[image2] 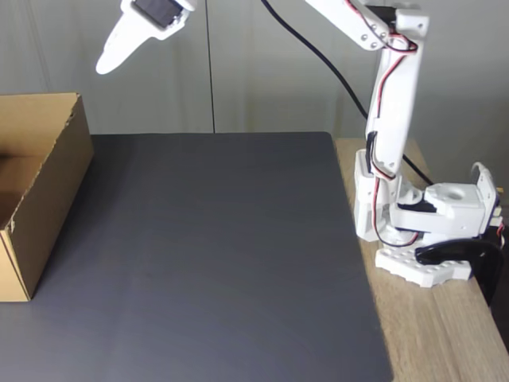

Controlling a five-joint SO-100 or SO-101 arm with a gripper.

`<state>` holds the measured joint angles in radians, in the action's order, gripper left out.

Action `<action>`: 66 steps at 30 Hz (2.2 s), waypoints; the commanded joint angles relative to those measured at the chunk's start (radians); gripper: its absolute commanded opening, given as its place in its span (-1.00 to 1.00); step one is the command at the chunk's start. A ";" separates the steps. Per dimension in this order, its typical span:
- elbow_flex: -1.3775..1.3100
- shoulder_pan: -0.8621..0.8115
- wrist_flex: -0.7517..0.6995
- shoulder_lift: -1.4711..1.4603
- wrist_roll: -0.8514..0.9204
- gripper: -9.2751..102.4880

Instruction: Grasp a ball and put it in the box.

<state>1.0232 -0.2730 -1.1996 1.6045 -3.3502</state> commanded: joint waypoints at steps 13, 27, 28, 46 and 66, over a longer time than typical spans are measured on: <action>0.695 0.021 0.319 0.514 0.049 -0.59; 1.424 -0.009 0.592 0.966 0.126 -0.62; 1.459 -0.017 0.611 0.988 0.130 -0.62; 1.899 -0.061 0.761 1.197 0.123 -0.62; 2.123 -0.018 0.555 1.526 0.167 -0.67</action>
<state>3.1462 -0.3007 -0.6013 3.1247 -3.1891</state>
